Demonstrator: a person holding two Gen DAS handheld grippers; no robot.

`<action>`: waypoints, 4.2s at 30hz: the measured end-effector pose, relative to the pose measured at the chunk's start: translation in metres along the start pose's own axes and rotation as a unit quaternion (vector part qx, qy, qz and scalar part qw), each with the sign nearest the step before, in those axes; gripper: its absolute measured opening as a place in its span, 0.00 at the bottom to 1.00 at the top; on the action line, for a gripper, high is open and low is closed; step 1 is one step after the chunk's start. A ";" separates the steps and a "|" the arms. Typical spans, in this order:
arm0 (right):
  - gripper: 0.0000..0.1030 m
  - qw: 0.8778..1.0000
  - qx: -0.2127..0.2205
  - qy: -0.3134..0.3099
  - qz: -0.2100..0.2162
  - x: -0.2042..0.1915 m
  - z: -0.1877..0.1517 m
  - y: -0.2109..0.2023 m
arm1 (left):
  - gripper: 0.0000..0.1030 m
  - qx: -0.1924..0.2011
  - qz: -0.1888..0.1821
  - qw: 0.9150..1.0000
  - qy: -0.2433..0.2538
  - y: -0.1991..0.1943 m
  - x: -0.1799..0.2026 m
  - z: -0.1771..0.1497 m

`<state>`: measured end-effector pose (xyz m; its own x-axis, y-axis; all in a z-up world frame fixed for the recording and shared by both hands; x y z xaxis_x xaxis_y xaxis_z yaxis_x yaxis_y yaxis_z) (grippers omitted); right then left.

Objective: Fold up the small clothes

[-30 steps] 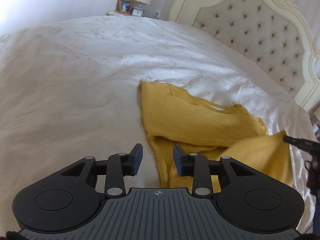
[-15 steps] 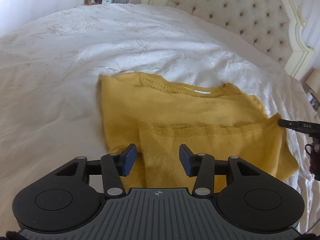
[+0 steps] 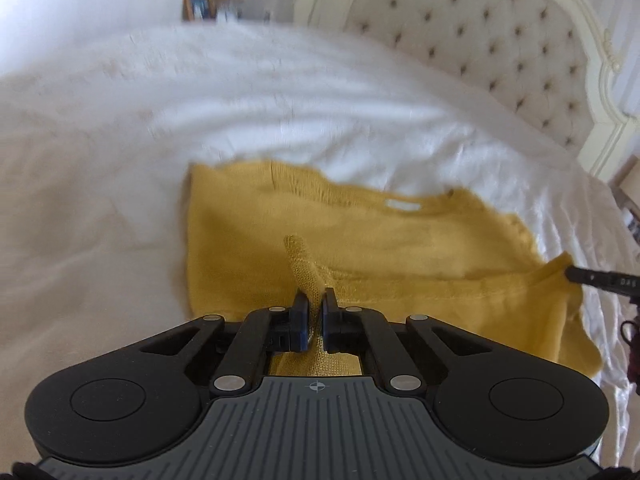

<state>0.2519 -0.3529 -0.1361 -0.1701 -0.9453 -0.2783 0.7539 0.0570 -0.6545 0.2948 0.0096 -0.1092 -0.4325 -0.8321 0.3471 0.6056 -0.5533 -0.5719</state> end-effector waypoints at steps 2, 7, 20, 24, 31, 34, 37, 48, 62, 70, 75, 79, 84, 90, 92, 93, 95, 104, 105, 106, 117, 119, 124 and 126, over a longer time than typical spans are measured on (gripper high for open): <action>0.15 1.000 0.017 -0.010 0.000 -0.004 0.001 -0.011 | 0.06 0.042 0.005 0.999 0.013 -0.025 0.011 0.012; 0.15 0.998 0.070 -0.011 0.003 -0.010 0.030 -0.034 | 0.06 0.085 0.016 0.996 0.032 -0.041 0.007 0.062; 0.14 0.998 0.004 -0.038 -0.046 -0.021 0.061 0.093 | 0.06 -0.017 0.093 0.996 0.004 0.079 -0.064 0.067; 0.15 0.996 -0.013 -0.055 -0.065 -0.019 0.052 0.108 | 0.09 -0.042 0.104 0.994 -0.017 0.091 -0.083 0.055; 0.45 0.993 -0.025 -0.052 -0.100 -0.006 0.048 0.116 | 0.38 -0.055 0.136 0.989 -0.004 0.082 -0.082 0.064; 0.66 0.991 -0.009 -0.052 -0.121 -0.004 0.056 0.101 | 0.74 -0.042 0.146 0.988 0.016 0.060 -0.068 0.070; 0.73 0.991 0.023 -0.065 -0.119 -0.015 0.064 0.072 | 0.86 -0.036 0.127 0.991 0.029 0.036 -0.039 0.064; 0.88 0.988 0.014 -0.151 -0.034 -0.121 -0.014 0.003 | 0.94 -0.102 0.109 0.983 0.103 0.031 0.056 -0.016; 0.96 0.982 -0.034 -0.169 -0.072 -0.113 -0.098 0.013 | 1.00 -0.149 0.132 0.978 0.057 0.048 0.031 -0.063; 0.99 0.985 -0.007 -0.159 -0.066 -0.109 -0.105 0.016 | 1.00 -0.138 0.140 0.979 0.057 0.048 0.034 -0.068; 0.99 0.986 0.019 -0.152 -0.059 -0.108 -0.108 0.013 | 1.00 -0.132 0.142 0.979 0.060 0.045 0.036 -0.069; 1.00 0.988 0.029 -0.145 -0.051 -0.107 -0.109 0.012 | 1.00 -0.131 0.133 0.981 0.057 0.043 0.034 -0.067; 1.00 0.989 0.036 -0.139 -0.045 -0.106 -0.108 0.012 | 0.98 -0.126 0.130 0.982 0.058 0.036 0.039 -0.062; 1.00 0.990 0.040 -0.131 -0.035 -0.103 -0.107 0.011 | 0.97 -0.096 0.129 0.983 0.086 0.034 0.062 -0.044; 1.00 0.990 0.041 -0.128 -0.033 -0.103 -0.107 0.011 | 0.97 -0.102 0.129 0.983 0.086 0.043 0.067 -0.041; 1.00 0.990 0.041 -0.127 -0.032 -0.103 -0.107 0.010 | 0.97 -0.109 0.130 0.982 0.084 0.048 0.067 -0.043; 1.00 0.991 0.041 -0.126 -0.031 -0.103 -0.107 0.010 | 0.97 -0.129 0.133 0.980 0.077 0.060 0.065 -0.051; 0.98 0.998 0.050 -0.034 -0.012 -0.065 -0.091 -0.011 | 1.00 -0.144 0.127 0.979 0.066 0.068 0.055 -0.063; 0.98 0.998 0.056 -0.005 -0.030 -0.048 -0.088 -0.016 | 1.00 -0.144 0.126 0.979 0.065 0.069 0.055 -0.063; 0.98 0.997 0.058 0.024 -0.045 -0.031 -0.086 -0.020 | 1.00 -0.142 0.127 0.979 0.066 0.068 0.056 -0.064; 0.99 0.983 0.088 0.161 0.031 0.036 -0.098 -0.035 | 0.98 -0.102 0.116 0.988 0.017 0.070 0.066 -0.018; 0.99 0.981 0.090 0.169 0.039 0.037 -0.096 -0.034 | 0.98 -0.099 0.133 0.986 0.029 0.082 0.067 -0.001; 0.99 0.981 0.091 0.167 0.038 0.036 -0.095 -0.032 | 0.98 -0.103 0.168 0.979 0.043 0.118 0.065 0.021; 1.00 0.982 0.091 0.164 0.037 0.035 -0.096 -0.031 | 0.98 -0.119 0.176 0.977 0.033 0.133 0.057 0.017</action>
<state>0.1617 -0.3567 -0.1928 -0.2833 -0.7853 -0.5504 0.8677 0.0346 -0.4960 0.3621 -0.1124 -0.1524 -0.2728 -0.9606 0.0538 0.5549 -0.2028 -0.8068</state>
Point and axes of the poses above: each gripper's, at about its wrist camera, not at the fingertips, and y roughly the way its jaws point, x to its right, z to its top, the point moved 9 cm from there along y, roughly the way its jaws point, and after that the axes turned 10 degrees about -z, right-handed, at the moved point
